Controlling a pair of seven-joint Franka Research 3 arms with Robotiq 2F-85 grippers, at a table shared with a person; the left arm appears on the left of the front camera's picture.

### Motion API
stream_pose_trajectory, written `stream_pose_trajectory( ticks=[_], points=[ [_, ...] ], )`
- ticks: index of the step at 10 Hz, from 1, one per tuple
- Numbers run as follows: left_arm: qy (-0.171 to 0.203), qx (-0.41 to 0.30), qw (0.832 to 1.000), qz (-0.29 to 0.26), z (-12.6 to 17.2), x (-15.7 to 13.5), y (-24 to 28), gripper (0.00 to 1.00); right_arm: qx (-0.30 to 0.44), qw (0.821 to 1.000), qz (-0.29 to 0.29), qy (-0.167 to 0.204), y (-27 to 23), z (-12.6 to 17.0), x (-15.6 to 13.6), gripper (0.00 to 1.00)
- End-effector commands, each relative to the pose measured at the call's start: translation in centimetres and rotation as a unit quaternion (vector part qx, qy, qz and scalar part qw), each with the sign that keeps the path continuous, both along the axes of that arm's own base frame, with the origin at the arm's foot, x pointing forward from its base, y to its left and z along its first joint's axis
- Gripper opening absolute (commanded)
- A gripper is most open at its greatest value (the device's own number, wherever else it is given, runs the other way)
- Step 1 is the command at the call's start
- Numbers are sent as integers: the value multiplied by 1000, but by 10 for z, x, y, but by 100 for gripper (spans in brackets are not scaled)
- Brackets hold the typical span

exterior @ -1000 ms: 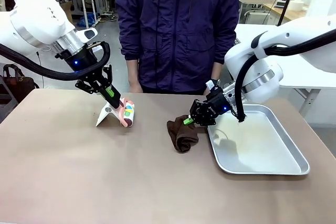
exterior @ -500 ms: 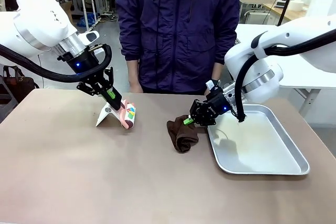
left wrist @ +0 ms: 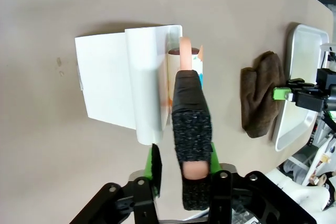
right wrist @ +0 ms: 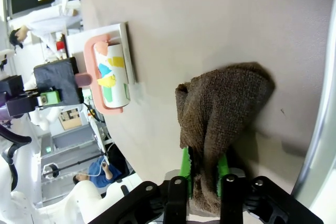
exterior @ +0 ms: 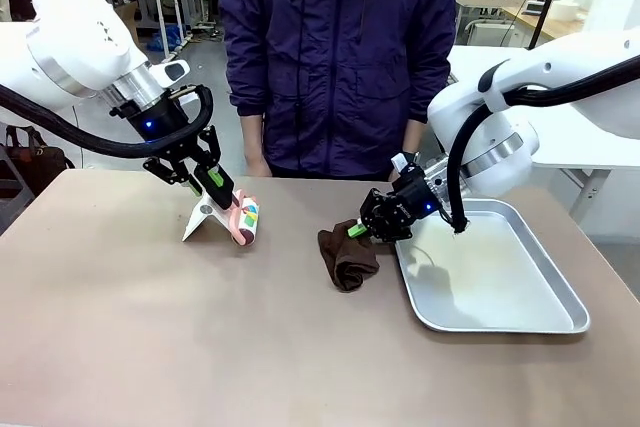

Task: Clean the surface of the table.
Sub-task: Return the Lint Roller and towel to their original positions.

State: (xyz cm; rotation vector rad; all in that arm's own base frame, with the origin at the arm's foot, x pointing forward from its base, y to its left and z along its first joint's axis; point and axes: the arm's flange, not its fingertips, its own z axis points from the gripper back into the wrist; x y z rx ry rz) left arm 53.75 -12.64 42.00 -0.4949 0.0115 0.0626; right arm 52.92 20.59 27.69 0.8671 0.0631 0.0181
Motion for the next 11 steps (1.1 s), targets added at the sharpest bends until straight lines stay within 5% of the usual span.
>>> stream_pose_trajectory(
  ticks=[1, 2, 3, 8, 11],
  points=[
    [-4, 18, 1000, 11, 1, 1, 1, 100, 6, 1000, 8, 10, -2, 0, 0, 100],
    [-7, 19, 1000, 15, 2, 0, 2, 100, 6, 1000, 9, 12, -3, -1, 1, 71],
    [-10, 17, 1000, 20, 4, -1, 5, 100, 6, 1000, 9, 14, -3, -2, 1, 100],
    [-19, 9, 999, 28, 10, -6, 9, 100, 17, 1000, 19, 16, -1, 0, 1, 100],
    [-36, -17, 999, 3, 22, -23, 13, 100, 64, 996, 57, 17, -10, 26, -8, 100]
  ],
)
